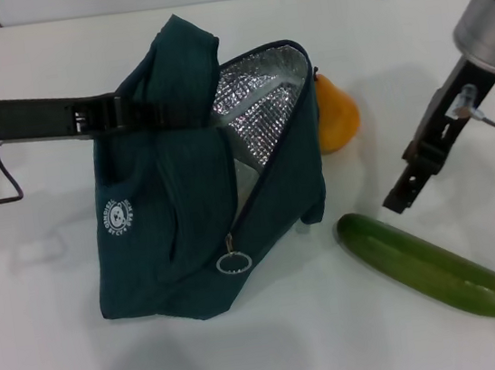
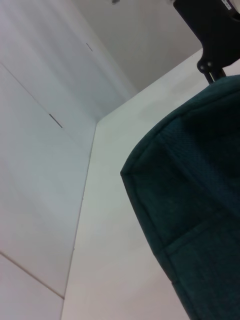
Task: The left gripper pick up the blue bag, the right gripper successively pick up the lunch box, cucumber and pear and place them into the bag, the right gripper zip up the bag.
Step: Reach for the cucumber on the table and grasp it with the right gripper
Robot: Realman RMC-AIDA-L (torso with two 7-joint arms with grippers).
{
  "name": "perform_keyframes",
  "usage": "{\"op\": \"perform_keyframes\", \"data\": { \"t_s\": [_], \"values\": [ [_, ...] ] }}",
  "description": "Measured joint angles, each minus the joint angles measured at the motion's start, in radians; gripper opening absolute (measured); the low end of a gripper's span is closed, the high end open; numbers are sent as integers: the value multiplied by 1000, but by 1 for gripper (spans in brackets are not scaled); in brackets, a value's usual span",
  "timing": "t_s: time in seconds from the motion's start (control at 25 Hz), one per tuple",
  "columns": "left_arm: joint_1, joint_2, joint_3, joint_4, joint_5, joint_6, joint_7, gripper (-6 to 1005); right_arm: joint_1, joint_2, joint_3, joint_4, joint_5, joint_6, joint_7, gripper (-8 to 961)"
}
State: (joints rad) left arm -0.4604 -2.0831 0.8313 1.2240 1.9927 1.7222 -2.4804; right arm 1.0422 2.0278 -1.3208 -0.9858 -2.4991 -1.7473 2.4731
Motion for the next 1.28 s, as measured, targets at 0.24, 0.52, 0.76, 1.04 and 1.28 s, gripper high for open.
{"op": "perform_keyframes", "data": {
  "t_s": [0.24, 0.52, 0.76, 1.04, 1.28],
  "values": [
    [-9, 2, 2, -2, 0, -2, -1, 48, 31, 0, -31, 103, 30, 48, 19, 825],
    [-11, 3, 3, -2, 2, -2, -5, 48, 55, 0, -142, 133, 45, 82, 44, 824],
    [-14, 1, 5, -2, 2, -2, -6, 49, 59, 0, -192, 134, 94, 90, 51, 823],
    [-11, 0, 5, -1, 1, -1, -6, 49, 65, 0, -246, 134, 134, 109, 68, 822],
    [-9, 0, 5, -4, 0, 0, -4, 49, 62, 0, -298, 151, 148, 141, 82, 821]
  ]
}}
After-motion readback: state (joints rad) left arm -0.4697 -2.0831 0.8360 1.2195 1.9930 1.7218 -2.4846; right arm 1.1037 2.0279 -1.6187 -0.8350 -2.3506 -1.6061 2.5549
